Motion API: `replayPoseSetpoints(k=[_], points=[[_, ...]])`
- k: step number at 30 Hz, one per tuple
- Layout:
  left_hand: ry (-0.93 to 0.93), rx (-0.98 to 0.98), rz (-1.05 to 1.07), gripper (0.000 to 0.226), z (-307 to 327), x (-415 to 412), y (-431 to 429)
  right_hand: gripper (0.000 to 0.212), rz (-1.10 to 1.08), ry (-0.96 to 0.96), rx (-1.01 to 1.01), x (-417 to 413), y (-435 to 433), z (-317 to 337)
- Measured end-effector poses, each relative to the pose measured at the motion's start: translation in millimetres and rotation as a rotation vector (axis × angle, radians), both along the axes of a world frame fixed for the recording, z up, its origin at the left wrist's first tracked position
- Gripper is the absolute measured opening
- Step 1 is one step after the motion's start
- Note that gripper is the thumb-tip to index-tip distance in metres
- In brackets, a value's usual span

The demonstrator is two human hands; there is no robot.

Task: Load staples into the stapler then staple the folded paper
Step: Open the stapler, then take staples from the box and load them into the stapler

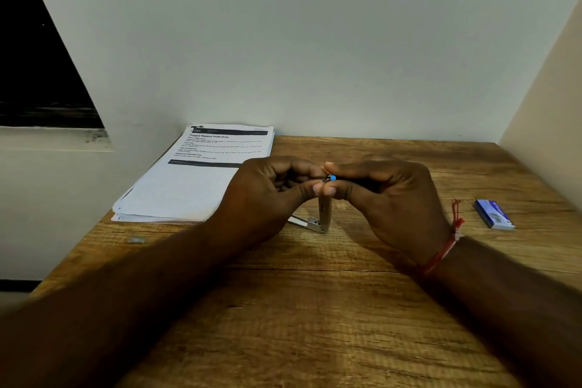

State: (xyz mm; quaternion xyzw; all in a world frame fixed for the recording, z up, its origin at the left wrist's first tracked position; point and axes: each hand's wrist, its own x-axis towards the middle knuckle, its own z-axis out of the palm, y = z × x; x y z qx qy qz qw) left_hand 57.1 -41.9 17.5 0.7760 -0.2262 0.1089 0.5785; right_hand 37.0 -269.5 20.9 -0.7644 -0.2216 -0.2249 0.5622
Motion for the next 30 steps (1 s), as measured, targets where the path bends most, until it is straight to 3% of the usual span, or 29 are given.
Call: replayPoseSetpoints(k=[6,9,17,22,26,30], points=[[0.053,0.028,0.014,0.009,0.1,0.3,-4.2,0.026,-0.017,-0.04,-0.075,-3.2,3.2,1.9],[0.054,0.041,0.016,0.014,-0.3,1.8,-2.3,0.023,-0.03,-0.045,-0.104,-2.8,1.9,2.1],[0.097,-0.143,0.035,0.013,6.5,14.6,15.6,0.015,-0.061,-0.105,-0.051,7.2,-9.5,5.8],[0.073,-0.202,0.029,0.016,6.5,20.3,22.6,0.018,0.08,-0.123,-0.305,7.1,-30.1,20.8],[0.121,-0.271,0.016,0.014,4.3,21.8,24.0,0.039,0.156,0.054,-0.531,6.2,-43.9,29.6],[0.153,-0.246,-0.028,0.012,1.7,18.6,22.8,0.042,0.162,0.173,-0.71,7.2,-45.6,28.6]])
